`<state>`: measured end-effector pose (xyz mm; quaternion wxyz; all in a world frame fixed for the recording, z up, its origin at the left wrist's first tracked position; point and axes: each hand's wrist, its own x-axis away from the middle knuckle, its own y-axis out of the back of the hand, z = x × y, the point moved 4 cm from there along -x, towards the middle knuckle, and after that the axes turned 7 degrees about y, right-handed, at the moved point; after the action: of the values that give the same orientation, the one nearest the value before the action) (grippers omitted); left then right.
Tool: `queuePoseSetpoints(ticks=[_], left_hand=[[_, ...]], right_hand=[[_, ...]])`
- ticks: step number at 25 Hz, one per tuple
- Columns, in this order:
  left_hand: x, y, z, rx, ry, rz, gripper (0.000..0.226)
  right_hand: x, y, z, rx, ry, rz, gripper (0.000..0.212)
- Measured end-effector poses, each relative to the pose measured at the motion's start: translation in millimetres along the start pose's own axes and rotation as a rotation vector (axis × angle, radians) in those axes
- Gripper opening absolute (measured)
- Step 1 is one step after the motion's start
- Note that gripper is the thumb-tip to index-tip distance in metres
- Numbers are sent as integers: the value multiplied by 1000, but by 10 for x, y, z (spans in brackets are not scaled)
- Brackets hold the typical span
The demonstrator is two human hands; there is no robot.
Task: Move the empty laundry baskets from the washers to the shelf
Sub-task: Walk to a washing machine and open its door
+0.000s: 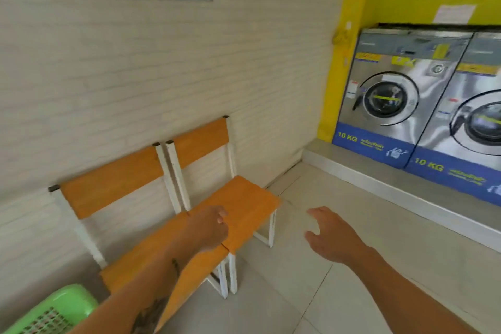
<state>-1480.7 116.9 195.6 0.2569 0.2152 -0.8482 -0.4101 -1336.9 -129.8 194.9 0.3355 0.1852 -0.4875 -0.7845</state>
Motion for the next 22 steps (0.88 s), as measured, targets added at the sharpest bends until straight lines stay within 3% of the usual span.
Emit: queuePoseSetpoints(ticks=[7,11,20,22], left_hand=[[-1079,-450,-1905,-55,-271,35,33],[-1930,-713,-2795,-7,-341,139,33],[-3578,-1211,-4711,-136,-533,129,28],[-3915,-1472,-5147,-134,-561,128,23]], right_hand=[[-397,1046,-1453,38,-194,-115,64],[-911,1535,-2139,49,-296,-158,62],[-1850,2545,-3631,-1,-468,-307,48],[-2043,2725,-4126,-15,-495,-327,53]])
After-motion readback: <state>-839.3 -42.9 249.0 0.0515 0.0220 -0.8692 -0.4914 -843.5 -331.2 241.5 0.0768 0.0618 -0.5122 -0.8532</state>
